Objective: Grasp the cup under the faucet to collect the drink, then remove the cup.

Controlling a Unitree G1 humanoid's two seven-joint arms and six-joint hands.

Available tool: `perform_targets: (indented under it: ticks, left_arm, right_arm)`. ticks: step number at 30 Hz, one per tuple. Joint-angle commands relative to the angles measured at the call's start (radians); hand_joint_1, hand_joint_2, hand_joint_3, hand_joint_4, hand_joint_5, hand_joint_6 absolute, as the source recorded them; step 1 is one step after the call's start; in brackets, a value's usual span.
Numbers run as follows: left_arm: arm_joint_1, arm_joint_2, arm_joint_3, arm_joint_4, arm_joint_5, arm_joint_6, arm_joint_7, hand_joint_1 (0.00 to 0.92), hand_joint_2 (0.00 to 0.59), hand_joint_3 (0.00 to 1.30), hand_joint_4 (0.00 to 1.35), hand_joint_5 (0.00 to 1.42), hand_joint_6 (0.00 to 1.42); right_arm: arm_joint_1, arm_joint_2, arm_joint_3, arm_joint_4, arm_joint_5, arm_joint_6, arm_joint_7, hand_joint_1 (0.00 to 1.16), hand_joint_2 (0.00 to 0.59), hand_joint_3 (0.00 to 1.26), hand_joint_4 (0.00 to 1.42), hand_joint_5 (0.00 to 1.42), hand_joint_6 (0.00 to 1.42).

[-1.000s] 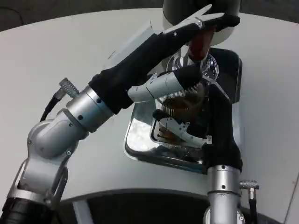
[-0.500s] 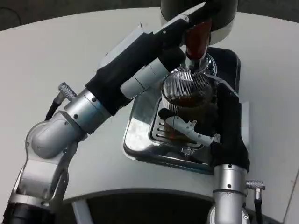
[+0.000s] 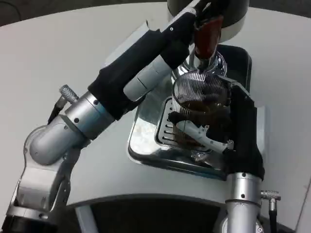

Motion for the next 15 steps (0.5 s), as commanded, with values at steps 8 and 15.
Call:
perform_targets:
  ticks: [8, 15]
  left_arm:
    - [0.067, 0.042, 0.054, -0.157, 0.068, -0.008, 0.055, 0.000, 0.048, 0.00, 0.00, 0.00, 0.00]
    - [0.102, 0.053, 0.072, -0.213, 0.057, 0.006, 0.053, 0.000, 0.054, 0.00, 0.00, 0.00, 0.00]
  right_arm:
    - [0.091, 0.008, 0.011, -0.114, -0.005, 0.030, 0.020, 1.02, 0.140, 0.78, 0.80, 0.90, 0.75]
    - [0.132, 0.008, 0.024, -0.184, -0.013, 0.037, 0.040, 1.02, 0.137, 0.79, 0.81, 0.92, 0.78]
